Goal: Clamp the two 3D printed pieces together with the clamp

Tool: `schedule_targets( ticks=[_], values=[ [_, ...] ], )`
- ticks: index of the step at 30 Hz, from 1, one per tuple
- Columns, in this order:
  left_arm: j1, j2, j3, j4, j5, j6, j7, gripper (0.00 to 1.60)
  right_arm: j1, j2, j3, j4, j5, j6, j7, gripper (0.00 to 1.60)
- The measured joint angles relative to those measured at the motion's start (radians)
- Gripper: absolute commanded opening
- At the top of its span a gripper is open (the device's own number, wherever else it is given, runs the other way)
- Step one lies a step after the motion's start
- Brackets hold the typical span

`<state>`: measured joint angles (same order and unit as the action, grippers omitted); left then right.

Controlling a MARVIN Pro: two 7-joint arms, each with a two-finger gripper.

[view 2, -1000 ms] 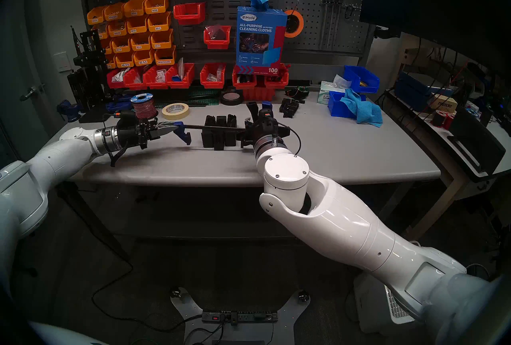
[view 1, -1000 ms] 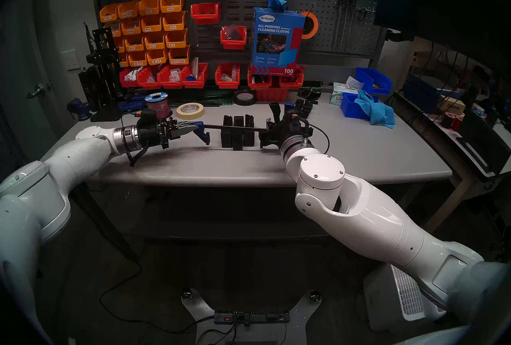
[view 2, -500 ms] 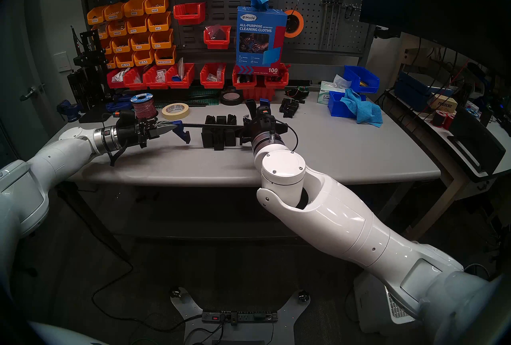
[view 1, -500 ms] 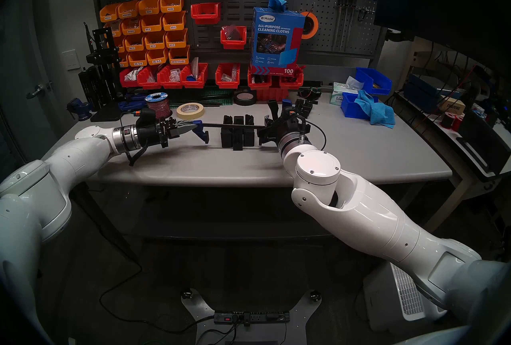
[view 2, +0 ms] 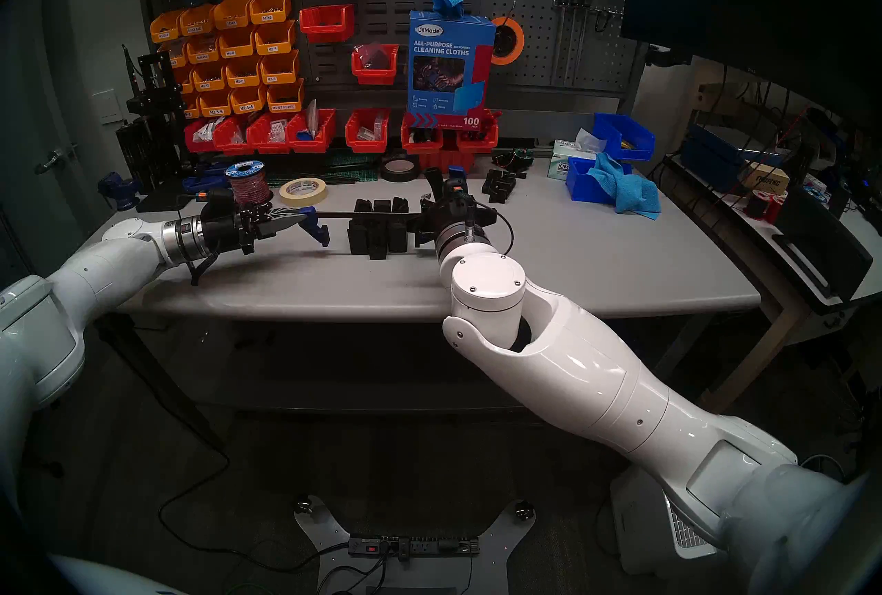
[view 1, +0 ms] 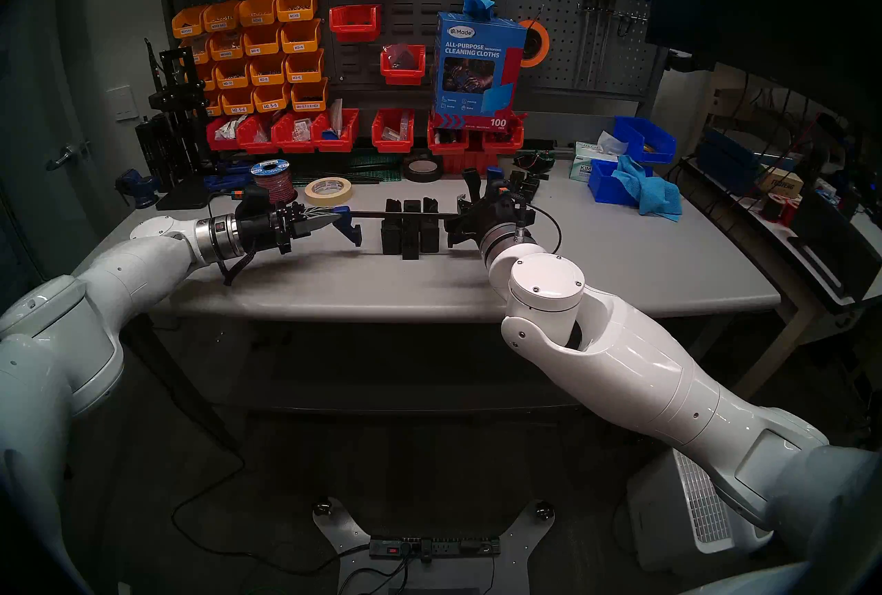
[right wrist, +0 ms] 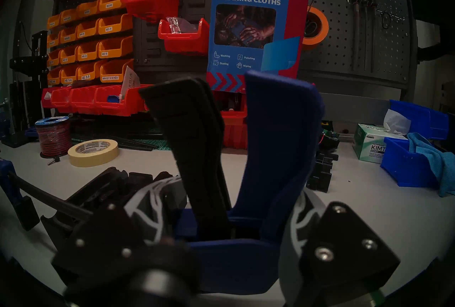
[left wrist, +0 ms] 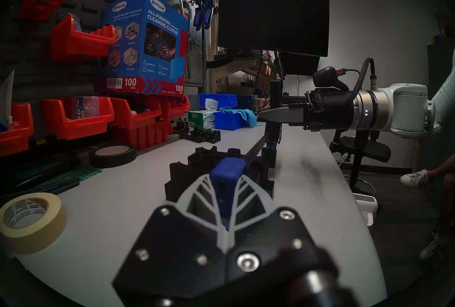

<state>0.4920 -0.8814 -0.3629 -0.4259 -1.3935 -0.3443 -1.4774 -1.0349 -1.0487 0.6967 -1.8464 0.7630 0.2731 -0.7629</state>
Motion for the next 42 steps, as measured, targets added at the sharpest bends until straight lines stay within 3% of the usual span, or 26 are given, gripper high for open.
schedule_targets(
  ticks=[30,42],
  values=[
    [0.0,-0.012,0.007,-0.012,0.001,0.0,-0.006,0.0,0.007,0.005,0.015,0.064,0.01,-0.054,0.045,0.0],
    [-0.006,-0.019,0.015,0.005,0.003,0.001,-0.008,0.0,0.002,0.024,0.017,0.04,0.01,-0.059,0.043,0.0]
  ],
)
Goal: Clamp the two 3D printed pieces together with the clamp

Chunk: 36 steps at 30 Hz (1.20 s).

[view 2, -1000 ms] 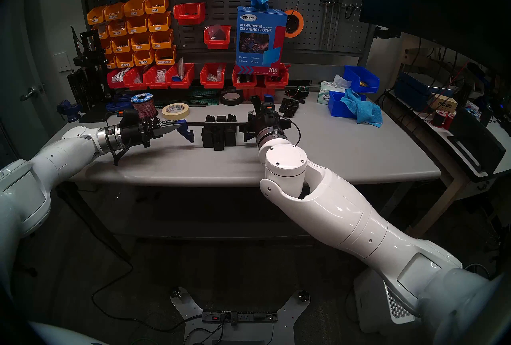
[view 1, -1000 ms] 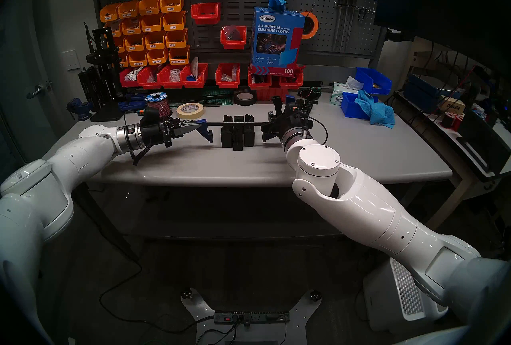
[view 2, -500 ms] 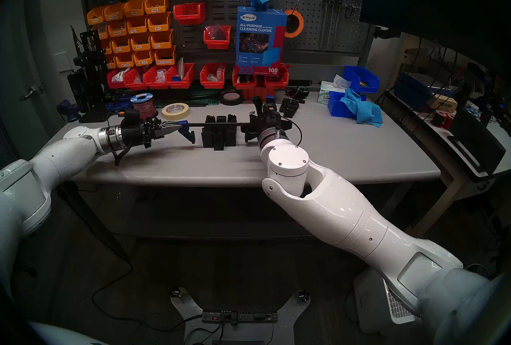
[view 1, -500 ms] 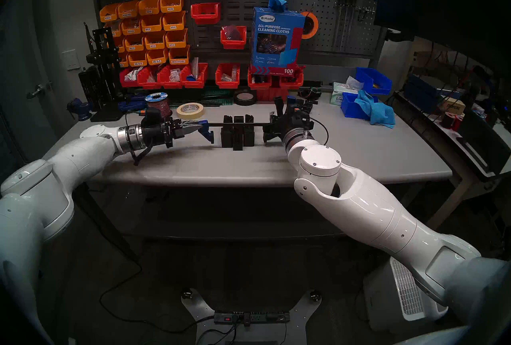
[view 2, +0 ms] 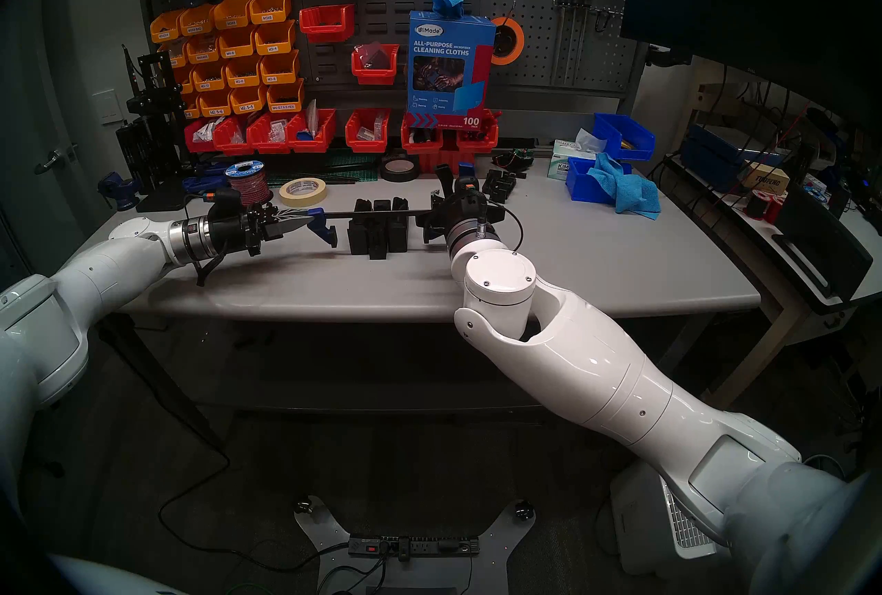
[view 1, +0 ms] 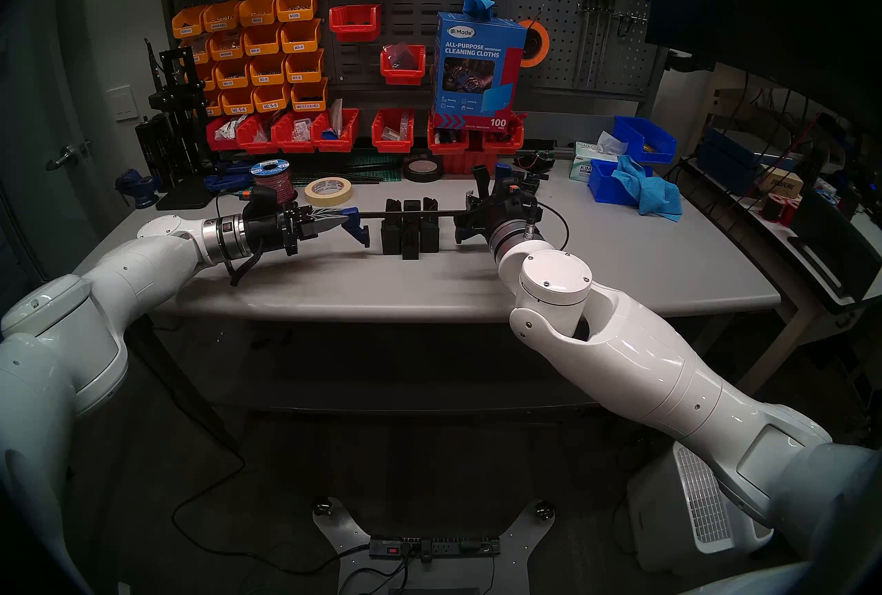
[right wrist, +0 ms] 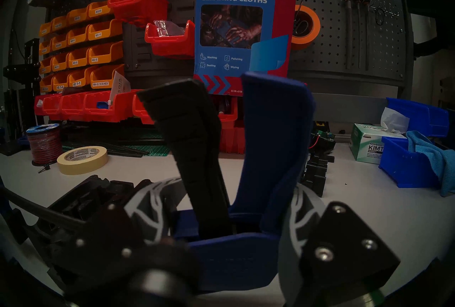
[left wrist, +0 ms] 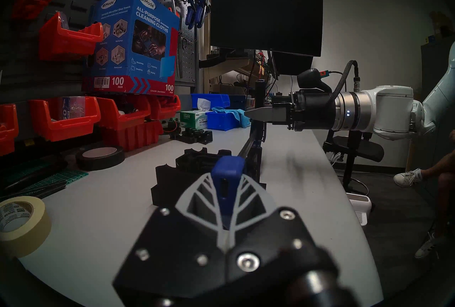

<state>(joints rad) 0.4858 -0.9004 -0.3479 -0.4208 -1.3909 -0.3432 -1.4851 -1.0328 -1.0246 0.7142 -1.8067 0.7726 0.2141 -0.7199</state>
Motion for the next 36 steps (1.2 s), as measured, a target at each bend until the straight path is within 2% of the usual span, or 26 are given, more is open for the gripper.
schedule_targets(
  ticks=[16,36],
  values=[
    [-0.043,-0.087,0.013,0.13,0.049,-0.012,0.003,0.0,-0.001,0.015,0.004,0.002,0.006,-0.001,0.001,0.0],
    [-0.078,-0.135,0.012,0.211,0.09,-0.027,0.017,0.0,0.01,-0.011,0.01,0.054,0.014,-0.022,0.025,0.0]
  ],
)
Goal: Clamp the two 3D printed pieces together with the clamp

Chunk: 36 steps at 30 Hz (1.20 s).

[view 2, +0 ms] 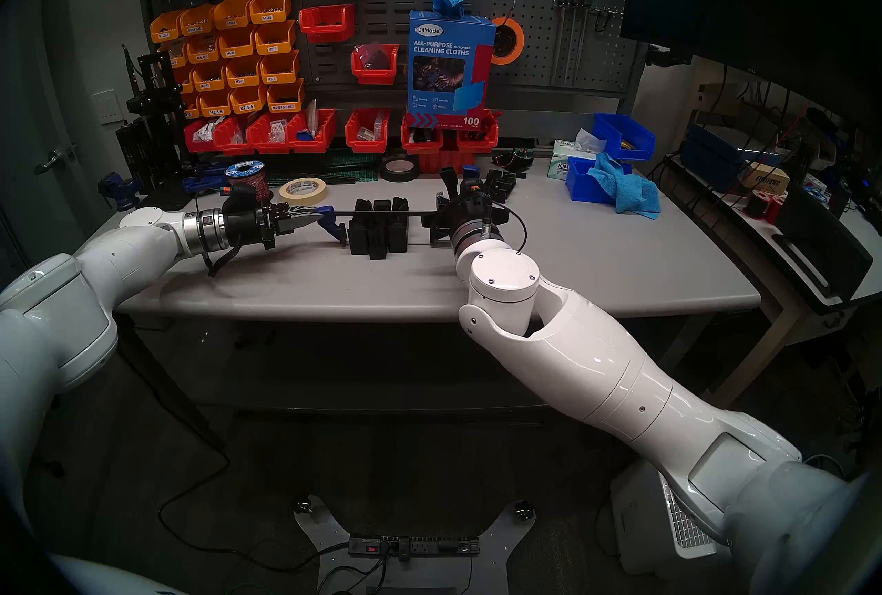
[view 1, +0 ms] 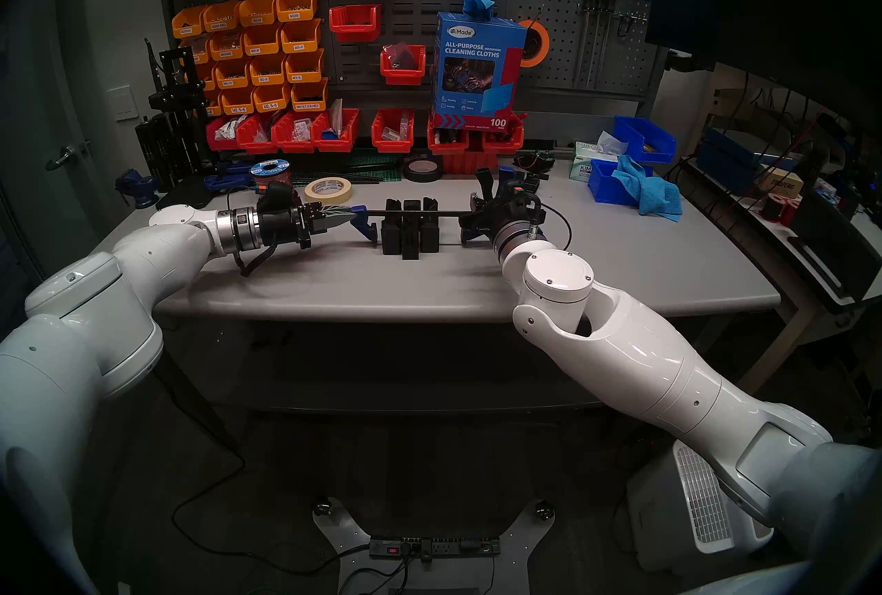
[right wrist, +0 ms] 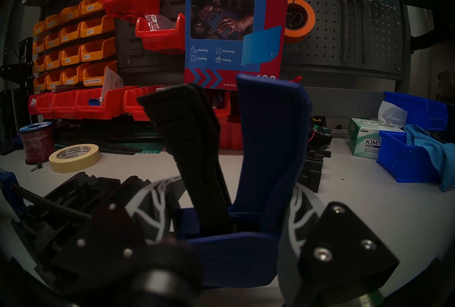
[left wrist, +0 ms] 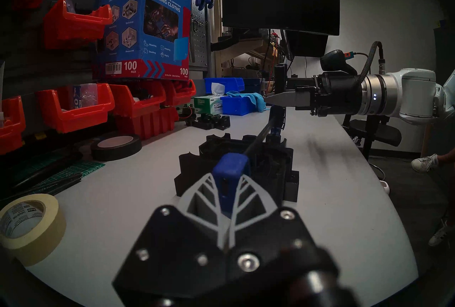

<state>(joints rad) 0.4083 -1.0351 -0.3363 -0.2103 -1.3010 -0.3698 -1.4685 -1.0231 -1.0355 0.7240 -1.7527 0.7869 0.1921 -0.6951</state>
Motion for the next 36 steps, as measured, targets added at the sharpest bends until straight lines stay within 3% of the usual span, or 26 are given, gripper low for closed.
schedule_targets(
  ticks=[36],
  values=[
    [-0.012,-0.016,-0.001,0.045,0.007,-0.023,0.02,0.0,0.016,-0.047,0.007,0.062,-0.003,-0.024,0.024,0.0]
  ],
)
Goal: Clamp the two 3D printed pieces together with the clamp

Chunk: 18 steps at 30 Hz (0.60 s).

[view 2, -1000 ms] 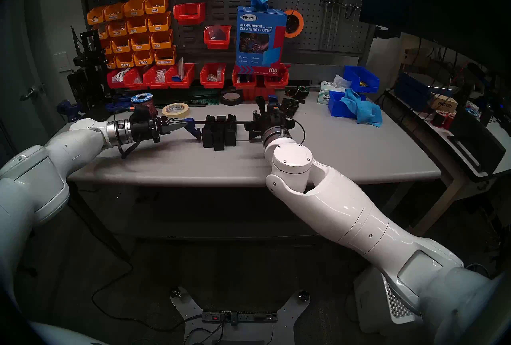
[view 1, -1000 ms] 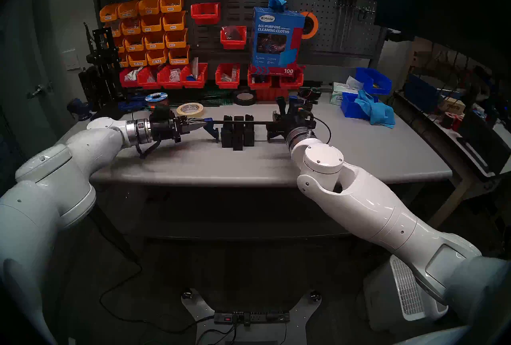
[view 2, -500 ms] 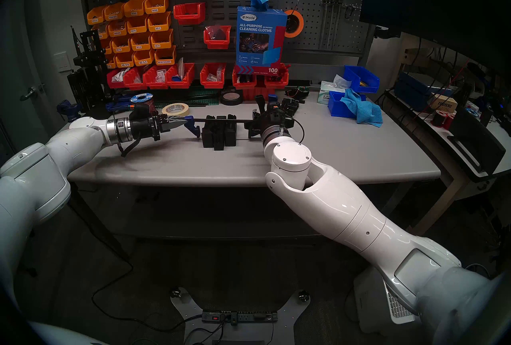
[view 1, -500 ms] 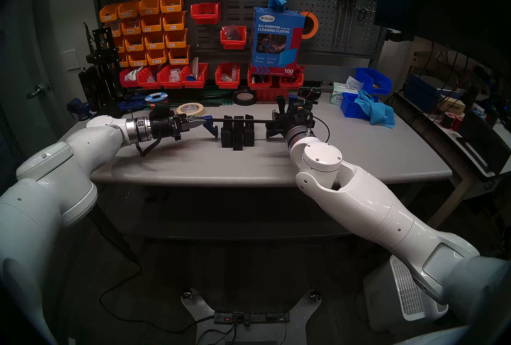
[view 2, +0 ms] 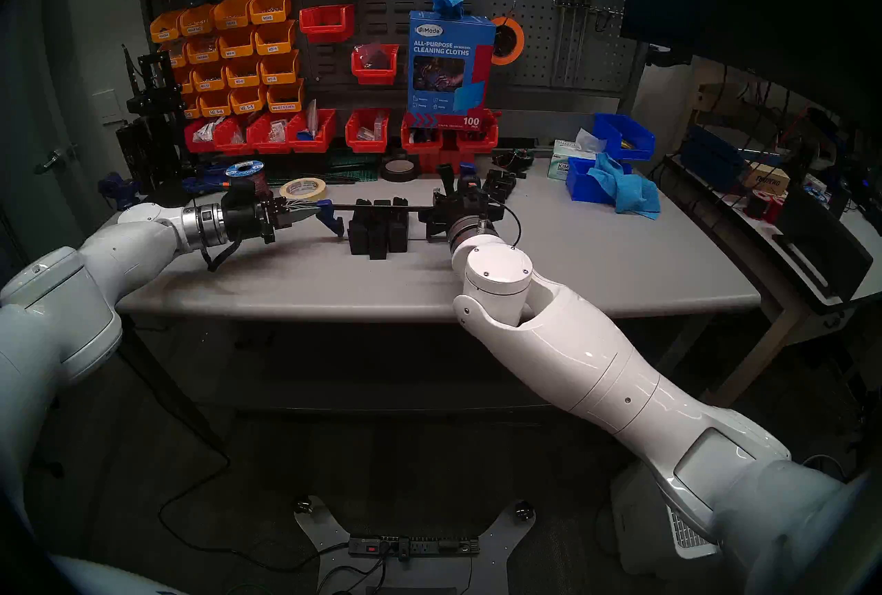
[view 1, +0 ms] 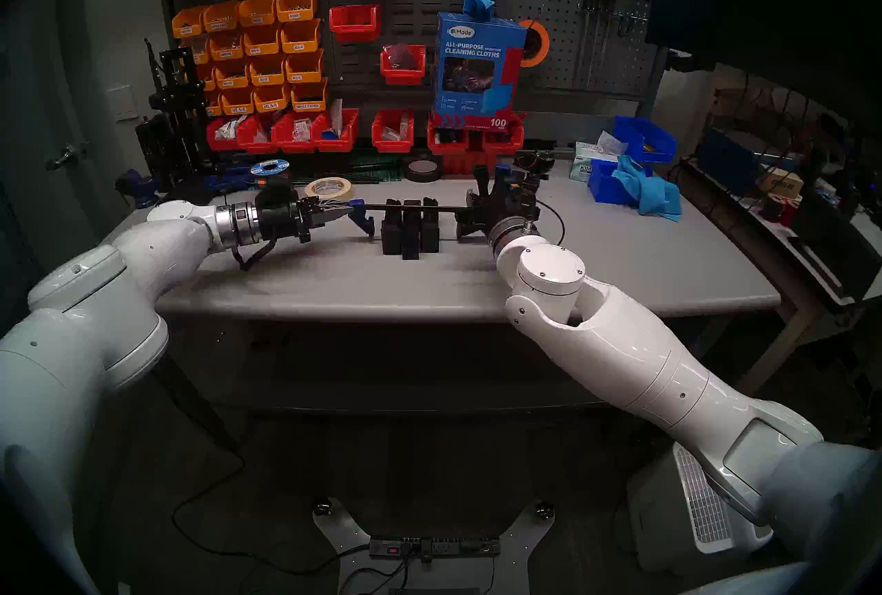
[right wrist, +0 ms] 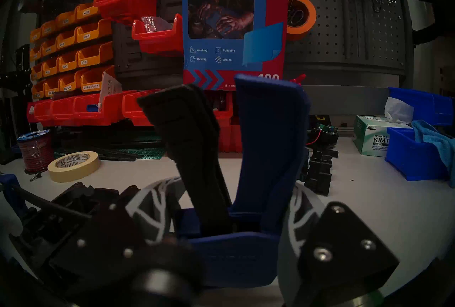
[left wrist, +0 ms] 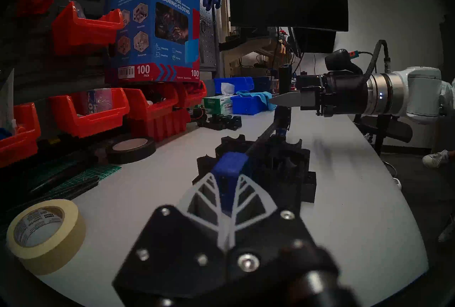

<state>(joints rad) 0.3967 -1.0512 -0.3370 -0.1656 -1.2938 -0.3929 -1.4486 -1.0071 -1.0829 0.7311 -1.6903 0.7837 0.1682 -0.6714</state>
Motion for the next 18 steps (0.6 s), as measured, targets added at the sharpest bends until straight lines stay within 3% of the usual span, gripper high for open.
schedule_targets(
  ticks=[18],
  values=[
    [0.043,-0.016,0.015,0.017,0.01,-0.007,0.011,0.0,-0.01,0.004,0.0,0.011,-0.001,-0.014,-0.025,0.0]
  ],
)
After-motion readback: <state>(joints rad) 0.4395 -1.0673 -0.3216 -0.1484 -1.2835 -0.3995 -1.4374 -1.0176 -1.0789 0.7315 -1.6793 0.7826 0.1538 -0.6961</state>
